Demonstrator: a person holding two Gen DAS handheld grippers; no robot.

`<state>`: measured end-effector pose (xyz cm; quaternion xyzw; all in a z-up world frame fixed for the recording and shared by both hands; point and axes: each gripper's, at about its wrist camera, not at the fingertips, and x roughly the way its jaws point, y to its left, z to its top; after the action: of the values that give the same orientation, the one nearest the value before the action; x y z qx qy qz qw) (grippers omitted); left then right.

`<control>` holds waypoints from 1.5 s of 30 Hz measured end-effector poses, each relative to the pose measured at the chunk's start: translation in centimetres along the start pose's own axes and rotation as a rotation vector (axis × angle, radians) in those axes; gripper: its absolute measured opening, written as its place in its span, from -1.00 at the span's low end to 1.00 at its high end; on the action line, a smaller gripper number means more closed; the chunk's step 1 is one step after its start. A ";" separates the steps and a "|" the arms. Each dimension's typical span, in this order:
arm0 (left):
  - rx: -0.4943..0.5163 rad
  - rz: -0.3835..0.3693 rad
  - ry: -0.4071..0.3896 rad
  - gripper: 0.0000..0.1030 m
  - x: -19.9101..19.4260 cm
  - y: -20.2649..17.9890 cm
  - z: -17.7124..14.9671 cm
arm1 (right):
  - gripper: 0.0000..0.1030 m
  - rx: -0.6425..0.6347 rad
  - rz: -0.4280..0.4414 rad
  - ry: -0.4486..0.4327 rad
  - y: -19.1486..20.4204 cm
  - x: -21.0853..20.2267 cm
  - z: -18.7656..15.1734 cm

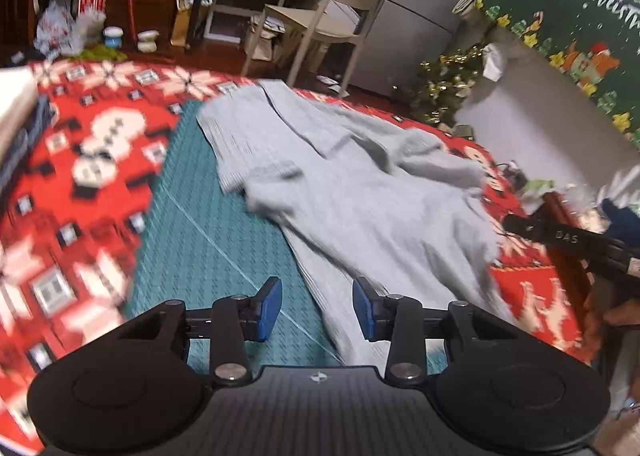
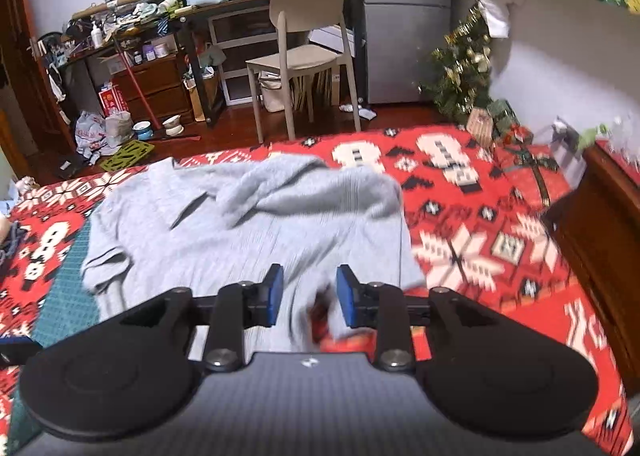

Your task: Fold clothes

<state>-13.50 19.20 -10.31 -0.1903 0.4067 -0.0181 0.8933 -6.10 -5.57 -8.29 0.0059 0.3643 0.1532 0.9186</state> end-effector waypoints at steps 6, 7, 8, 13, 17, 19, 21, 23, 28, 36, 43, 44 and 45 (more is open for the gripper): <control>-0.018 -0.013 0.003 -0.28 0.1 -1.4 -2.4 | -0.34 0.144 0.034 0.055 -1.8 -2.0 -1.6; -0.019 -0.015 0.004 -0.28 0.3 -1.7 -2.5 | -0.31 0.148 0.029 0.064 -1.9 -2.0 -1.8; -0.021 -0.017 0.005 -0.28 0.6 -2.1 -2.5 | -0.30 0.152 0.025 0.072 -2.0 -2.0 -1.9; -0.048 -0.025 0.026 -0.18 2.5 -4.3 -1.4 | -0.25 0.176 0.026 0.093 -2.3 -1.4 -2.0; -0.064 0.033 0.089 -0.16 5.4 -5.7 -0.3 | -0.16 0.236 0.049 0.109 -3.1 -0.3 -1.9; -0.055 0.064 0.116 -0.15 6.7 -6.3 0.0 | -0.06 0.254 0.061 0.107 -3.2 0.1 -1.7; -0.047 0.086 0.139 -0.16 7.6 -6.8 0.2 | -0.06 0.269 0.070 0.102 -3.3 0.4 -1.5; -0.043 0.109 0.156 -0.23 8.1 -7.2 0.3 | -0.06 0.292 0.074 0.107 -3.5 0.8 -1.5; -0.030 0.142 0.151 -0.71 7.5 -7.3 0.2 | -0.02 0.337 0.085 0.121 -4.1 1.6 -1.5; -0.032 0.165 0.071 -0.81 2.9 -4.4 0.5 | 0.00 0.323 0.077 0.124 -3.7 2.0 -1.4; -0.032 0.217 0.047 -0.85 -1.0 0.6 -0.1 | 0.00 0.255 0.067 0.121 -2.9 1.8 -1.2; -0.041 0.220 0.049 -0.85 -1.3 1.4 -0.2 | 0.00 0.247 0.064 0.121 -2.8 1.7 -1.2; -0.048 0.224 0.049 -0.86 -1.4 2.2 -0.3 | 0.00 0.243 0.066 0.121 -2.9 1.6 -1.1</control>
<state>-14.98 21.40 -10.27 -0.1643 0.4473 0.0871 0.8748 -4.98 -7.96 -10.52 0.1200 0.4344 0.1381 0.8819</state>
